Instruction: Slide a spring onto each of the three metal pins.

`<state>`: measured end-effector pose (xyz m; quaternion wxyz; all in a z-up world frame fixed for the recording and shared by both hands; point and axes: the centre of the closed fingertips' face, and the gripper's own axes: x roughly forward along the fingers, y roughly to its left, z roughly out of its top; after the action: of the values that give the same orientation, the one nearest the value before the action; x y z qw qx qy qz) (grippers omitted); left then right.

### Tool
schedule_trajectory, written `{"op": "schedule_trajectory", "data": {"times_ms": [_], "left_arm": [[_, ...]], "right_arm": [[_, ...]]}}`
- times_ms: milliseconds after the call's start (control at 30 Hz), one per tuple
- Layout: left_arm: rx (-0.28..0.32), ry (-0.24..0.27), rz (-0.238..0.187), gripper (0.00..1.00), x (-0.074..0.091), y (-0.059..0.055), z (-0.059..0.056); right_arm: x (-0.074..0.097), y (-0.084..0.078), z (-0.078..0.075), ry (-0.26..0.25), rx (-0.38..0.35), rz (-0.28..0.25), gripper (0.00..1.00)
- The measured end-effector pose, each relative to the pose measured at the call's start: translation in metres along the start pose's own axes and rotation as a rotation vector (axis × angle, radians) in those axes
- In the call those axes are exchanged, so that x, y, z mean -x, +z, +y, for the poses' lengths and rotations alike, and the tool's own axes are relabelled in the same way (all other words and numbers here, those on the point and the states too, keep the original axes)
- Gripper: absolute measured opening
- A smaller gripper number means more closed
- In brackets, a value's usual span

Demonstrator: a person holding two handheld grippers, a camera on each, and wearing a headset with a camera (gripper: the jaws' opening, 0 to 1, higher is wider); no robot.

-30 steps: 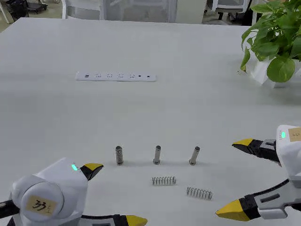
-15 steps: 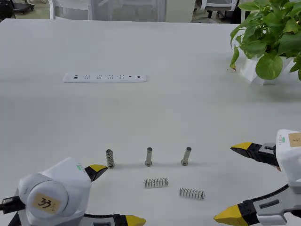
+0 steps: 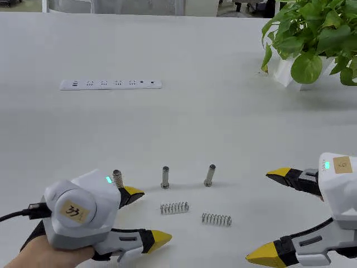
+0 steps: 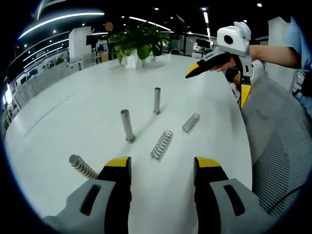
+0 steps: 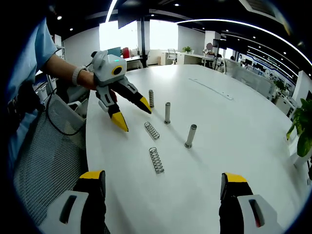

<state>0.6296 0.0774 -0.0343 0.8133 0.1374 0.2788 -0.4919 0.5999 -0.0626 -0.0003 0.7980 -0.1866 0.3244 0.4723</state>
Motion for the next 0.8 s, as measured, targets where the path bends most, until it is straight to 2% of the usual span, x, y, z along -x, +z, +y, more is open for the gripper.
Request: {"op": "schedule_trajectory", "data": {"times_ms": [333,667,800], "left_arm": [[-0.048,-0.042,0.033,0.37,-0.017,0.009,-0.001],[-0.095,-0.046,0.072,0.23,-0.027,0.006,0.002],[-0.106,-0.051,0.090,0.22,-0.029,0.004,0.002]], "right_arm": [[-0.002,-0.005,0.007,-0.003,-0.013,-0.004,0.98],[0.003,-0.009,0.007,-0.018,-0.029,-0.010,0.98],[0.004,-0.012,0.008,-0.017,-0.029,-0.005,0.97]]}}
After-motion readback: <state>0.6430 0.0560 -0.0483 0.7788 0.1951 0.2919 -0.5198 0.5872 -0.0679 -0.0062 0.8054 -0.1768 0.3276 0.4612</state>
